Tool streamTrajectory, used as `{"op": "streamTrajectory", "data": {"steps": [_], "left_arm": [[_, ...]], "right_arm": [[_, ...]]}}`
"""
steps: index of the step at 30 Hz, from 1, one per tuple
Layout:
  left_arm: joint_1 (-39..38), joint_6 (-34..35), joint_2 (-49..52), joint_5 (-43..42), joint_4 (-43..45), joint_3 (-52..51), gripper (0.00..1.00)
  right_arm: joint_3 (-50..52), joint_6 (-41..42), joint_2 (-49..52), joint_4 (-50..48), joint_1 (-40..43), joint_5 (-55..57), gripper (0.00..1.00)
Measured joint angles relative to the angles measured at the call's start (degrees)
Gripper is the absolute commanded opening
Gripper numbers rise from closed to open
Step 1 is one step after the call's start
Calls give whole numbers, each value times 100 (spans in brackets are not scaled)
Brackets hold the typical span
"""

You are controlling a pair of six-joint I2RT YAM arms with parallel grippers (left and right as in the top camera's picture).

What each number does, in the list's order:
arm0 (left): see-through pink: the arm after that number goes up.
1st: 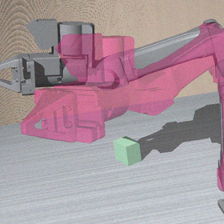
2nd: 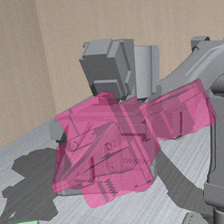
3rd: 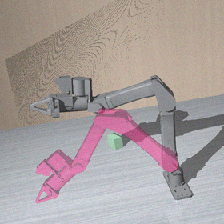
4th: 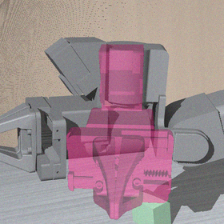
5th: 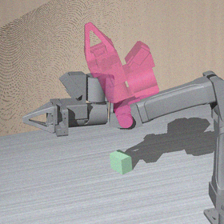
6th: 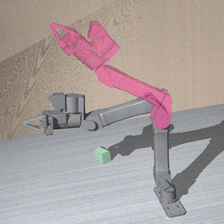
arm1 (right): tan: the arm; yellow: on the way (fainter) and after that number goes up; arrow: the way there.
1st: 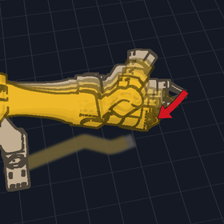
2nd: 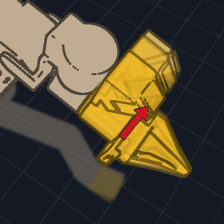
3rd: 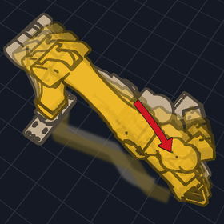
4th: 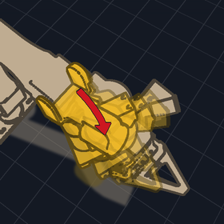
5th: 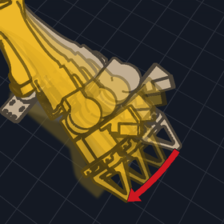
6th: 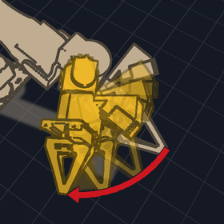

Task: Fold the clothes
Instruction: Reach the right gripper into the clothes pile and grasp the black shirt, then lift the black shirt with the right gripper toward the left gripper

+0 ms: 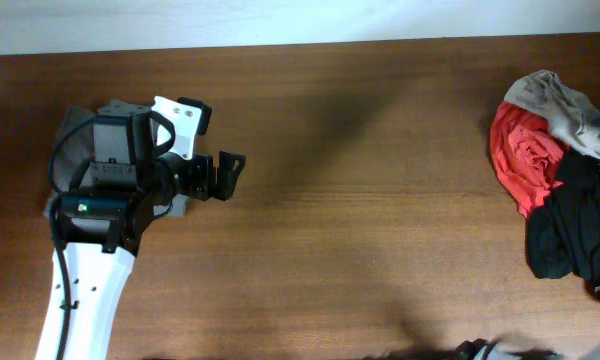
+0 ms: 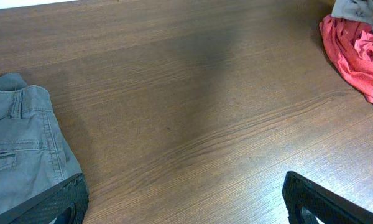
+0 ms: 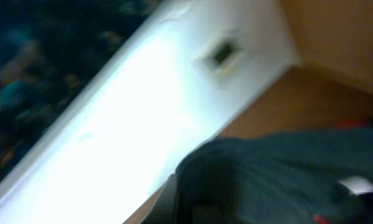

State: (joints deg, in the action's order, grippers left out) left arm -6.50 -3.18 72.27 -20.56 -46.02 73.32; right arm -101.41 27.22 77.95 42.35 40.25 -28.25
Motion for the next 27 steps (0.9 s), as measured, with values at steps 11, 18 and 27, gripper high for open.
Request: {"op": "streamTrajectory", "data": {"steps": [11,18,27], "left_arm": [[0,-4,-125,0,-11,195,99],[0,-15,-426,0,-136,271,99],[0,-24,-424,-7,-387,275,99]], "right_arm": [[2,-951,-649,1040,-1971,-144,4],[4,-1434,-531,1478,-2957,-144,4],[4,-1574,138,1641,-3965,-118,4]]}}
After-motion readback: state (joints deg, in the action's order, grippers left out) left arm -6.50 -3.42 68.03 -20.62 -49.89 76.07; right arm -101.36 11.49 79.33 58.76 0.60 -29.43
